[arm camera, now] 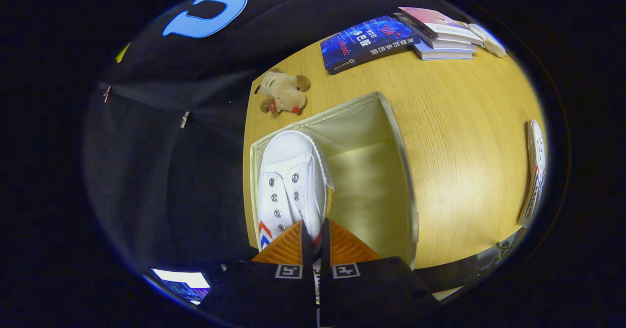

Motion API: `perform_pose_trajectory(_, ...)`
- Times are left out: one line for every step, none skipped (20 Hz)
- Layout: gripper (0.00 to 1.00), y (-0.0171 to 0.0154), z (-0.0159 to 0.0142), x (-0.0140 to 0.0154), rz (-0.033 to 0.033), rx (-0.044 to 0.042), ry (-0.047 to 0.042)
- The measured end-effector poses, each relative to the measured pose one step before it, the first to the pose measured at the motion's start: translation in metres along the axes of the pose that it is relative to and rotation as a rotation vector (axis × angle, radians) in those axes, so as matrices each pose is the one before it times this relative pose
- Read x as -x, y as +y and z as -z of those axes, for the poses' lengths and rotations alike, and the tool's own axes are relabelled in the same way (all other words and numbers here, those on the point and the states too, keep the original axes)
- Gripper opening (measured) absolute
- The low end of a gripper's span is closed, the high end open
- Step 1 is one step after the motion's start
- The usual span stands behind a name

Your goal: Open the storage box then place both shoes into the box .Put the left shoe in first, then the right shoe, with the right side of both shoes facing outward in a uniform manner.

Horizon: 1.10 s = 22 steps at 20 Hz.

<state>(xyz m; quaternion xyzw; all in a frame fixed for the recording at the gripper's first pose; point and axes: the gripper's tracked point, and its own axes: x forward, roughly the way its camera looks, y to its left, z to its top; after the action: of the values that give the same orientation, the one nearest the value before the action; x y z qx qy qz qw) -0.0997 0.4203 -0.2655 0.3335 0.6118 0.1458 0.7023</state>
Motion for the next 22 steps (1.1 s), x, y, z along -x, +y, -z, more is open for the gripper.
perform_pose_trajectory(0.07,-0.00029,0.00116,-0.00391,0.00929,-0.00248,0.00490)
perform_pose_trajectory(0.08,-0.00048,0.00148,-0.00412,0.00720,0.00022,0.00588)
perform_pose_trajectory(0.08,-0.00027,0.00223,-0.00395,0.00828,0.00006,0.00523)
perform_pose_trajectory(0.08,-0.00113,0.00141,-0.00348,0.00860,-0.00105,0.00528)
perform_pose_trajectory(0.08,-0.00137,0.00099,-0.00338,0.00709,-0.00212,0.00398)
perform_pose_trajectory(0.08,-0.00041,0.00015,-0.00310,0.00500,-0.00293,0.00152)
perform_pose_trajectory(0.08,-0.00058,0.00053,-0.00215,0.00316,-0.00080,0.00141)
perform_pose_trajectory(0.08,-0.00019,0.00026,-0.00124,0.00055,-0.00290,0.00035)
perform_pose_trajectory(0.08,0.00052,0.00029,-0.00147,-0.00262,-0.00358,-0.00112)
perform_pose_trajectory(0.08,0.00103,0.00067,-0.00057,-0.00707,-0.00563,0.00074)
perform_pose_trajectory(0.08,0.00231,0.00064,-0.00161,-0.01047,-0.00526,0.00291)
perform_pose_trajectory(0.08,0.00199,0.00072,-0.00127,-0.01169,-0.00572,0.00255)
perform_pose_trajectory(0.08,0.00146,0.00176,-0.00043,-0.00704,-0.00240,0.00473)
perform_pose_trajectory(0.08,-0.00108,0.00029,-0.00037,0.00266,-0.00064,0.00150)
perform_pose_trajectory(0.08,-0.00086,-0.00029,-0.00037,0.00270,0.00133,-0.00053)
perform_pose_trajectory(0.08,-0.00109,0.00049,-0.00004,0.00265,0.00324,0.00191)
perform_pose_trajectory(0.08,-0.00075,0.00019,-0.00072,0.00234,-0.00012,-0.00166)
perform_pose_trajectory(0.08,-0.00029,0.00056,-0.00043,0.00063,0.00175,0.00044)
perform_pose_trajectory(0.08,0.00090,0.00026,-0.00072,-0.00255,-0.00101,-0.00041)
perform_pose_trajectory(0.11,-0.00024,0.00082,-0.00111,-0.00047,0.00207,-0.00135)
perform_pose_trajectory(0.11,0.00059,0.00165,-0.00074,-0.00223,0.00032,0.00135)
perform_pose_trajectory(0.11,-0.00039,0.00076,0.00025,-0.00274,-0.00530,0.00166)
